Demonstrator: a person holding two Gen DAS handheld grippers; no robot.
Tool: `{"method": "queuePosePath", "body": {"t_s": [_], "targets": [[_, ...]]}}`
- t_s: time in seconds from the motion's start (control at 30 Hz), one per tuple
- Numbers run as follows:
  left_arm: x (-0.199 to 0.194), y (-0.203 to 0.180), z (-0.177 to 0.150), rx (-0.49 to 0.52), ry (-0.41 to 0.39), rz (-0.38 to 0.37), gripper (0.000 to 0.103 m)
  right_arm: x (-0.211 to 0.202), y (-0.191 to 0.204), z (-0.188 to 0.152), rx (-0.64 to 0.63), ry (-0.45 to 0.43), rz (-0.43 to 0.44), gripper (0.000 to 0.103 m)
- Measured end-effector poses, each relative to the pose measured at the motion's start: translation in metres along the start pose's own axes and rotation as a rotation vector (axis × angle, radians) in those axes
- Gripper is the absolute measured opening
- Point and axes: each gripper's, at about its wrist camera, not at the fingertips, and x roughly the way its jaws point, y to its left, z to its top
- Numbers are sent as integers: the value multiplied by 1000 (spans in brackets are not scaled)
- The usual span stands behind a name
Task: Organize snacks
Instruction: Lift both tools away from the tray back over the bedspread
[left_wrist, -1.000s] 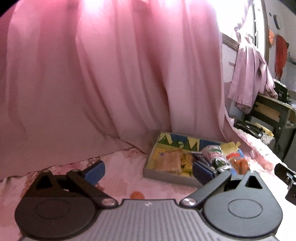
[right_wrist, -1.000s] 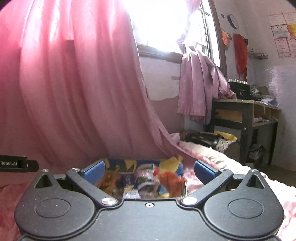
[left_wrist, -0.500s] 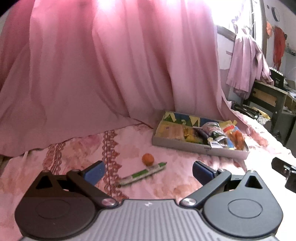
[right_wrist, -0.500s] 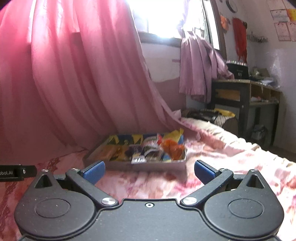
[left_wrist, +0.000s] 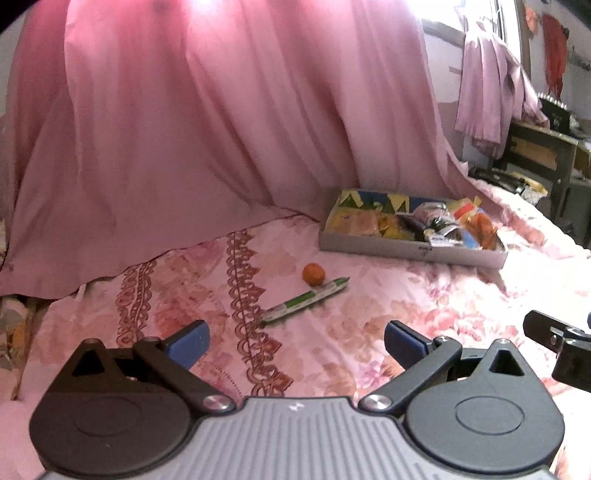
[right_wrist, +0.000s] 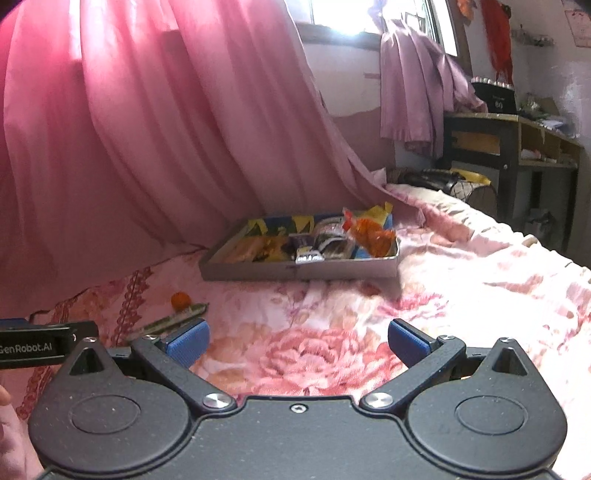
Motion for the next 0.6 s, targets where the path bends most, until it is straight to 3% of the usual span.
{"method": "queuePosePath", "body": {"t_s": [0.3, 0.6], "targets": [[11, 1, -1, 0, 85, 52, 103, 12, 8, -4, -26, 59, 15, 102], [29, 10, 2, -44, 196, 33, 103, 25, 12, -7, -35, 118, 21, 102]]}}
